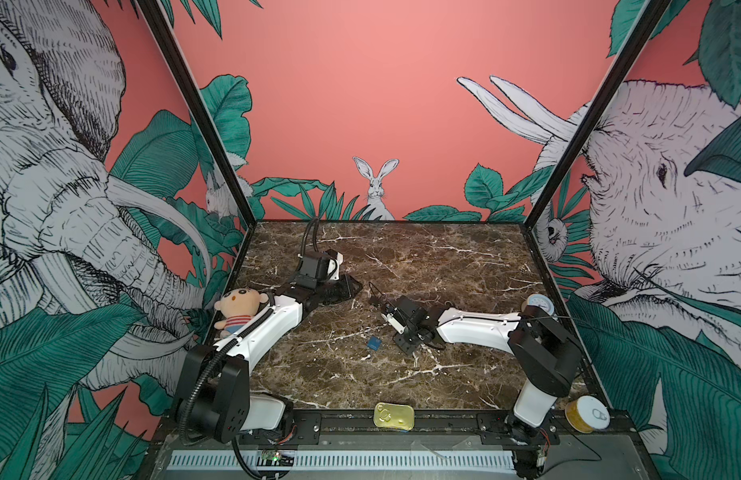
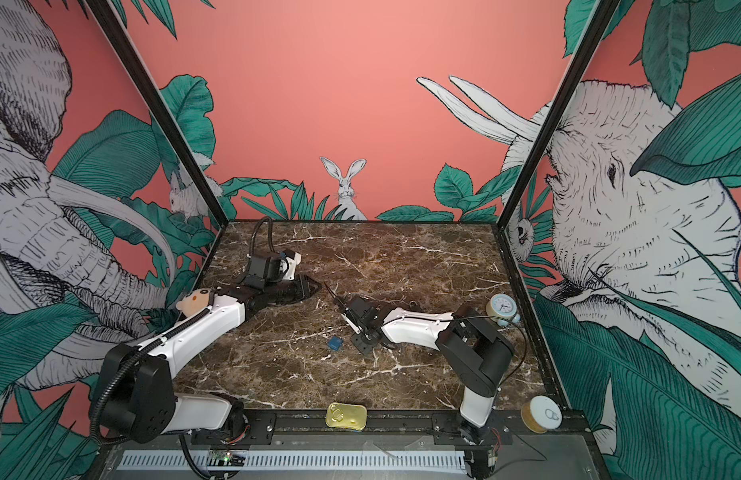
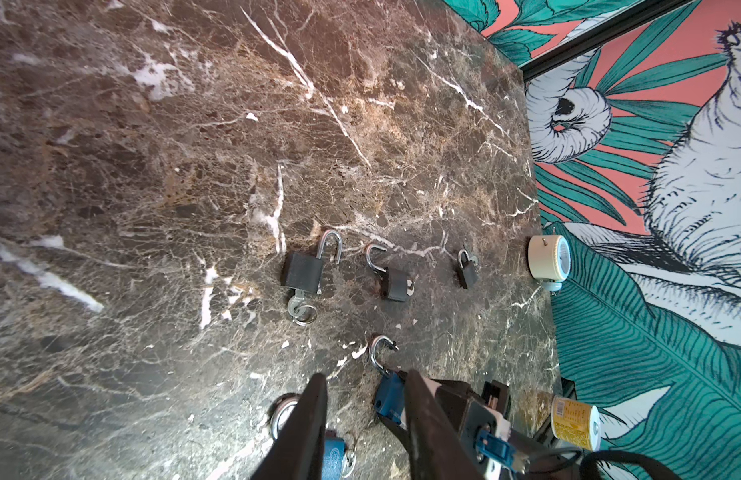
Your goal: Lock with the key
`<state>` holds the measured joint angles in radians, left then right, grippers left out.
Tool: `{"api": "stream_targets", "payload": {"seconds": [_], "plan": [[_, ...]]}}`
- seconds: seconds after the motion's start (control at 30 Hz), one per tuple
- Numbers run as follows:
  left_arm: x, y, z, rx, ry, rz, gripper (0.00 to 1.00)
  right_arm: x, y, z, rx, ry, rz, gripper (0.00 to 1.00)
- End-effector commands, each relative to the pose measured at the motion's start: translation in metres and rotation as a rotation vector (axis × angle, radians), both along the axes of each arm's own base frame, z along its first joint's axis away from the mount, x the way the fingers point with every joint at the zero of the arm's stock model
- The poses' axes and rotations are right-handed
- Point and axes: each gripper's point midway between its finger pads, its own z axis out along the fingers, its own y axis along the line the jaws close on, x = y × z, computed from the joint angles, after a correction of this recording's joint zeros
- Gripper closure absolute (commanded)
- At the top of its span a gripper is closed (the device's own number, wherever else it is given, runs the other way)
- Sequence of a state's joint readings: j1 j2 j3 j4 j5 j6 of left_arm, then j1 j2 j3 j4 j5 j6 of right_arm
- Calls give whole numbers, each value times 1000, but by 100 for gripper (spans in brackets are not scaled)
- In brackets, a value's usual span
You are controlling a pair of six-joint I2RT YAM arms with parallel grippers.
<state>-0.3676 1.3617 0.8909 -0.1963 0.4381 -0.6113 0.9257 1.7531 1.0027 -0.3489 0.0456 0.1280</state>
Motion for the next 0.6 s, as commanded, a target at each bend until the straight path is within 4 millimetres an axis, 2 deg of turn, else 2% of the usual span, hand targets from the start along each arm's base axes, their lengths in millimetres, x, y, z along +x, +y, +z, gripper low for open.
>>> {"api": "stream_targets", "payload": {"seconds": [0.0,0.17,0.37,0.57], "plan": [[-3,1,-6,12,17,-21,66,-2,-1,10,5,-6,-11,74],[-15,-16,-13,-8,34,-104,66,-4,5,47,92,-31,-15,75],[-38,-51,-19,-4,41,-254,67,-6,9,95,194,-79,-10,75],[-47,-82,-10,-131,30,-334,64,-7,5,122,229,-126,-14,75]]}}
